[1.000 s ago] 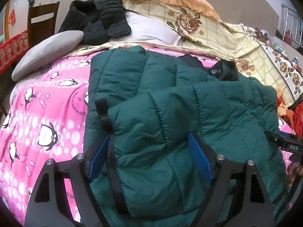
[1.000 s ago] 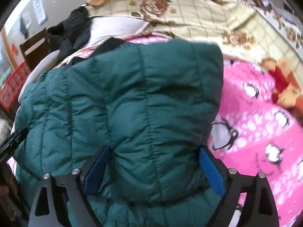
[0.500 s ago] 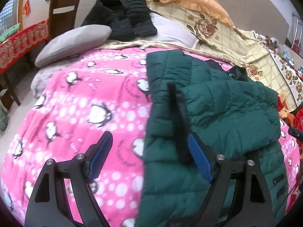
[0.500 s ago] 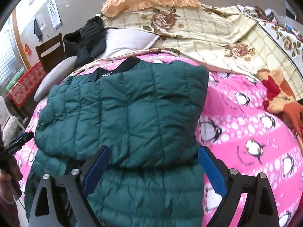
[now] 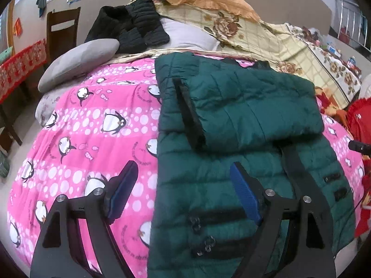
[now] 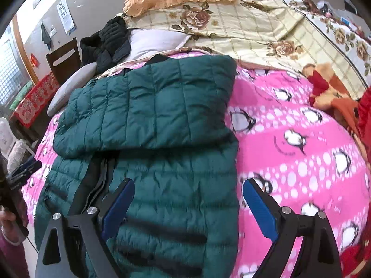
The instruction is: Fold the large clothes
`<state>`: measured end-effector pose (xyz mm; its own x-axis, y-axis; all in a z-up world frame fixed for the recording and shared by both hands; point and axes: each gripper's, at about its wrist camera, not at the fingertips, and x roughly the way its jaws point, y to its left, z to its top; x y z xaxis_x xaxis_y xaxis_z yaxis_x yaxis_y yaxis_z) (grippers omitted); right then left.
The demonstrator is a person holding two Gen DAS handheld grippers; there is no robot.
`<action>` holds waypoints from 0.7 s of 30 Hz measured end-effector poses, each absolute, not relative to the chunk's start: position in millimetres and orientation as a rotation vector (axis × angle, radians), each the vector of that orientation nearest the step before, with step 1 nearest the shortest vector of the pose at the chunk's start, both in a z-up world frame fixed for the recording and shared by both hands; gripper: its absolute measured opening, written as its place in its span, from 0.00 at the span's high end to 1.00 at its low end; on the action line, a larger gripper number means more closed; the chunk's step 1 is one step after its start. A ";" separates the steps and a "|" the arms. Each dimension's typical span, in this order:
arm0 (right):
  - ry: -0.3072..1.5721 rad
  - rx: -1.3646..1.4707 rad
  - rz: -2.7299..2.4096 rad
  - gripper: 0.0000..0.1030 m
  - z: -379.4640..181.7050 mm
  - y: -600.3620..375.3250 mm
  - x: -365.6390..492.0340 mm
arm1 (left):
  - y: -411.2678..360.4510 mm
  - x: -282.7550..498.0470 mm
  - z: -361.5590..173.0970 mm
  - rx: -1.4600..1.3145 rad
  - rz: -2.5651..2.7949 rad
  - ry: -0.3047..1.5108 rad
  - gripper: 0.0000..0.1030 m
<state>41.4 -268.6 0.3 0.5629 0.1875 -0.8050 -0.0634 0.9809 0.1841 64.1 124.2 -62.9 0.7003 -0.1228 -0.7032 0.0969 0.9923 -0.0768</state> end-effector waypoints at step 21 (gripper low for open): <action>0.919 0.012 0.230 0.06 34.7 -263.1 -52.6 | 103.3 22.3 -55.4 0.038 -0.125 0.726 0.21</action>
